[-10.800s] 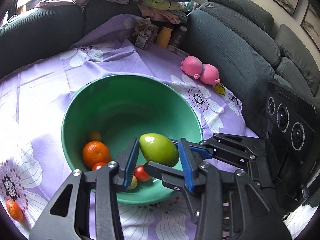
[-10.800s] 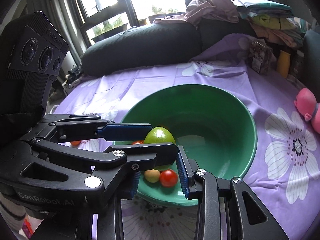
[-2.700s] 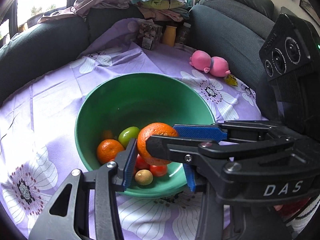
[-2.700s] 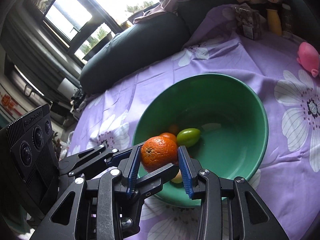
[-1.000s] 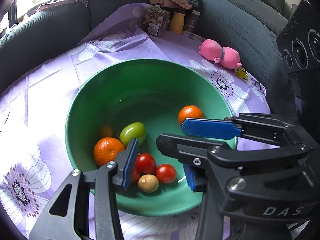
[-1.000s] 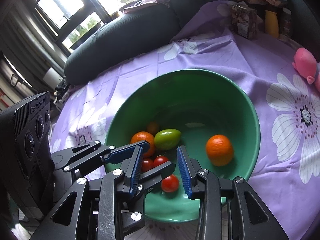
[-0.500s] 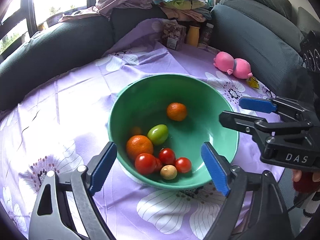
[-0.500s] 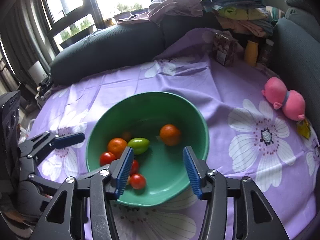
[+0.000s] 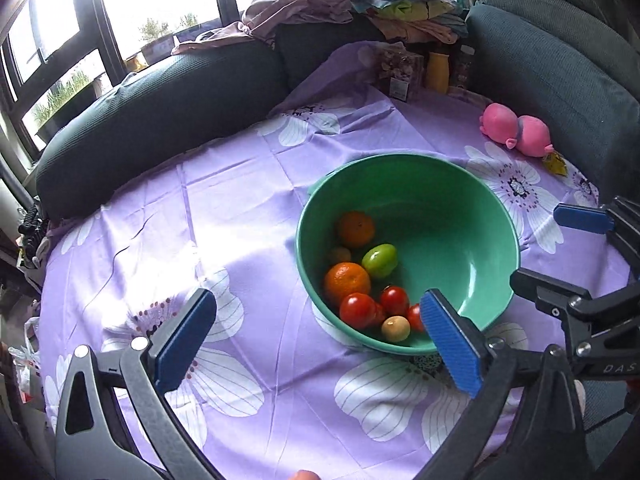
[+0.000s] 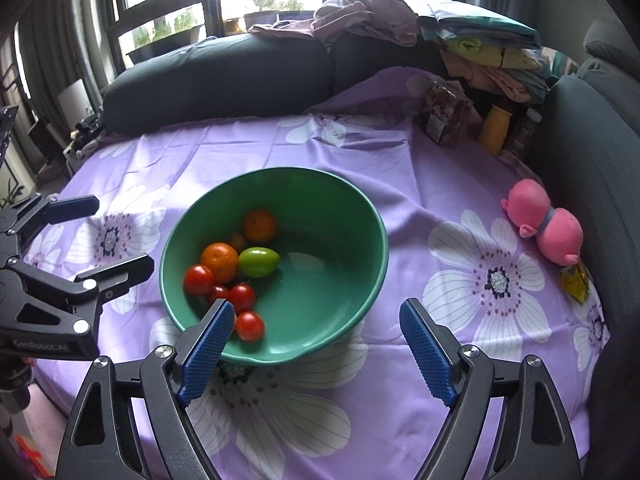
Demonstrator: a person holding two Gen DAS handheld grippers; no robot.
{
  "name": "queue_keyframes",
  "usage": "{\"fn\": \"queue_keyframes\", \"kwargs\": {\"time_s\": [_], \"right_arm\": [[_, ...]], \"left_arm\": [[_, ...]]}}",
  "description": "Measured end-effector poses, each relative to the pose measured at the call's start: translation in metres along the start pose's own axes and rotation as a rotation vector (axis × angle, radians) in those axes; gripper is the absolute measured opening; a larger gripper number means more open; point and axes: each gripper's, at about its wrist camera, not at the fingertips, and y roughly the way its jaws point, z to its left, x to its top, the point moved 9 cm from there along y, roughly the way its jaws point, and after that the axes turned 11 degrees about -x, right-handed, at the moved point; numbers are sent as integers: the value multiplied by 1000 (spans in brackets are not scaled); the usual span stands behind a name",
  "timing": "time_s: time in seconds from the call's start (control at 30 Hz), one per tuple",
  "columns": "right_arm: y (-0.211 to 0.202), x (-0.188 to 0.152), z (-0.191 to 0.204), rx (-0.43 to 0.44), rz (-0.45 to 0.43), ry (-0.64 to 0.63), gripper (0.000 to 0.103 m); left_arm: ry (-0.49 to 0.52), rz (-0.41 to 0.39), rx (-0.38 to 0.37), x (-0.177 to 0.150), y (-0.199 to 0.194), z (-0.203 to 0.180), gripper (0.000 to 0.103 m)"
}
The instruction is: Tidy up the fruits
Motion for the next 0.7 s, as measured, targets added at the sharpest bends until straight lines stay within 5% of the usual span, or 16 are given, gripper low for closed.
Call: {"fn": "queue_keyframes", "kwargs": {"time_s": [0.7], "right_arm": [[2,5,3,13,-8,-13,85]], "left_arm": [[-1,15,5,15,5,-10,102]]}}
